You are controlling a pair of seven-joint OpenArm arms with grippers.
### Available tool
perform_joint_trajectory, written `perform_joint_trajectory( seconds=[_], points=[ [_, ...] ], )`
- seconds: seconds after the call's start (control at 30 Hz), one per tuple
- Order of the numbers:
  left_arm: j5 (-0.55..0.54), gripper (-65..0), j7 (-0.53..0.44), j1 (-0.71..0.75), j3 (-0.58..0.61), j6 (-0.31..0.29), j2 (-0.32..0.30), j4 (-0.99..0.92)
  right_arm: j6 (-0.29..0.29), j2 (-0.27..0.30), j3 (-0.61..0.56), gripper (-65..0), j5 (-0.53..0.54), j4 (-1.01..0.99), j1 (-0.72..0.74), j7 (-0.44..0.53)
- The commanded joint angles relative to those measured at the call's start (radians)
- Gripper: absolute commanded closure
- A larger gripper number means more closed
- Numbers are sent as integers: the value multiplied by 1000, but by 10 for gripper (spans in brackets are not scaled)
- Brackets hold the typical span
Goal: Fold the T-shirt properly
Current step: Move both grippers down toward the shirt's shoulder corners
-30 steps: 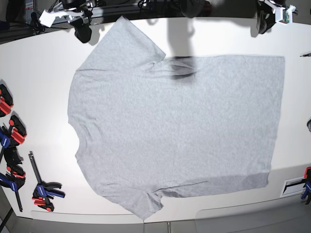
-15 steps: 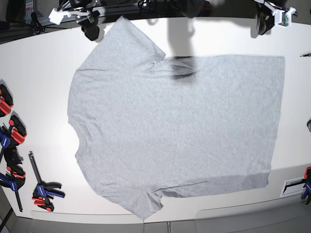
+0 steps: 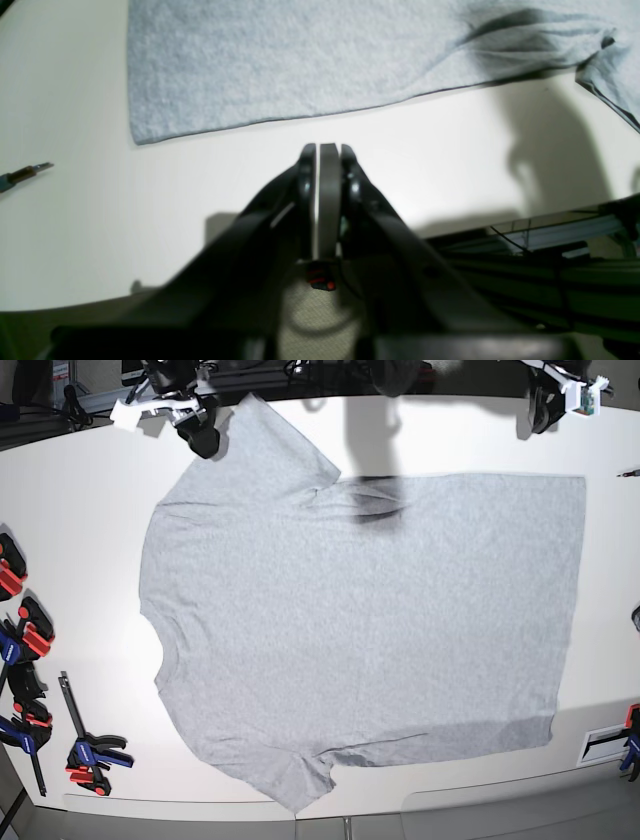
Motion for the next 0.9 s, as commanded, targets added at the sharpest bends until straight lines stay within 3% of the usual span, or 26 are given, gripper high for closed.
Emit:
perform_joint_trajectory(
  seconds=[0.0,0.43,0.87],
  points=[
    [-6,0,-22,12,-6,-1,-6,14,13,1,3,-282,8,9,-8,8],
    [-6,0,-15,-7,-6,-1,-6,14,15,1,2,-282,35,-235,48,-8],
    [-6,0,-24,-8,-6,0,-6,14,14,1,-97,-269,35,-245,53,-7]
  ],
)
